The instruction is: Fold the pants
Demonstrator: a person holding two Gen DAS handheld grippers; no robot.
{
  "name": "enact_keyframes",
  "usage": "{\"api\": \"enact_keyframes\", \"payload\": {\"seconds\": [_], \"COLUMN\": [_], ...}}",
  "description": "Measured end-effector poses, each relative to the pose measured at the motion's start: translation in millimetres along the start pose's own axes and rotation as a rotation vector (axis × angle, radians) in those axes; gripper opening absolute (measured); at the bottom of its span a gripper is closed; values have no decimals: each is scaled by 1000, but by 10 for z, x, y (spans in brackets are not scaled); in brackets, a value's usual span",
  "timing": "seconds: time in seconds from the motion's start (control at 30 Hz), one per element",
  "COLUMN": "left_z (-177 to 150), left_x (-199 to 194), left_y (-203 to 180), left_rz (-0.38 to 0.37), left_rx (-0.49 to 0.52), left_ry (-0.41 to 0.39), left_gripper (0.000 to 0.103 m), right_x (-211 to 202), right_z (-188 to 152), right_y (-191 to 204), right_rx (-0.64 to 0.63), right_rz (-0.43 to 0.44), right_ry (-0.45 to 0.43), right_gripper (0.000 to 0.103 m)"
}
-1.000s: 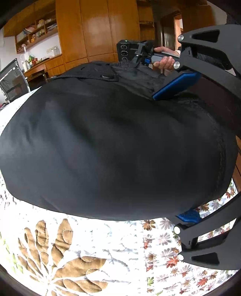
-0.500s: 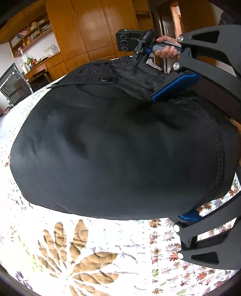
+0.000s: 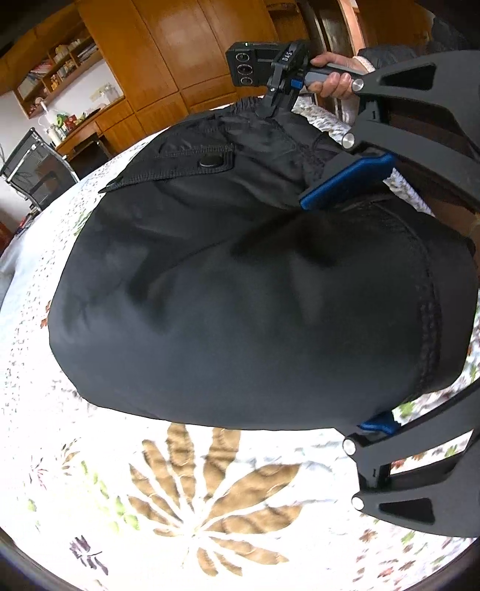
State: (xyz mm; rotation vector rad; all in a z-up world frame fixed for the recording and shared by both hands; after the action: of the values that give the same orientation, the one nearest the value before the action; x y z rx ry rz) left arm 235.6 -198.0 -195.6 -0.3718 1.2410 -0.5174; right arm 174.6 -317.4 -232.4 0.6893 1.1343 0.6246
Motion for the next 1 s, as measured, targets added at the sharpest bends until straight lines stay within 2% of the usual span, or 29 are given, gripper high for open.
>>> {"api": "enact_keyframes", "payload": {"seconds": [0.4,1.0], "left_z": [261,681], "left_x": [-161,-427], "left_y": [199,758], "left_rz": [78,167], "left_rx": [43,57], "left_ry": [-59,-130], "left_gripper": [92,91], "right_x": [261,684], "right_z": [290,745], "right_y": [218,339], "right_rx": [-36,-97], "right_rz": [0,20], "right_ry": [3,25], "right_gripper": [47,47]}}
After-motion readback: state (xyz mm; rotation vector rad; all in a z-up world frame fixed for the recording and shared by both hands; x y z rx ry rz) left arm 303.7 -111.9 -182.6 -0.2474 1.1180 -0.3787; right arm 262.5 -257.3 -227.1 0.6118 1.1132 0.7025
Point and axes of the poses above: each gripper's, at about its wrist camera, not at the fingertips, and x roughly the way its jaws point, y to its left, z to its top, the point moved 7 cm from there along x, roughly the way its jaws point, and after that the axes turned 2 degrees about -z, right-handed, at the moved point
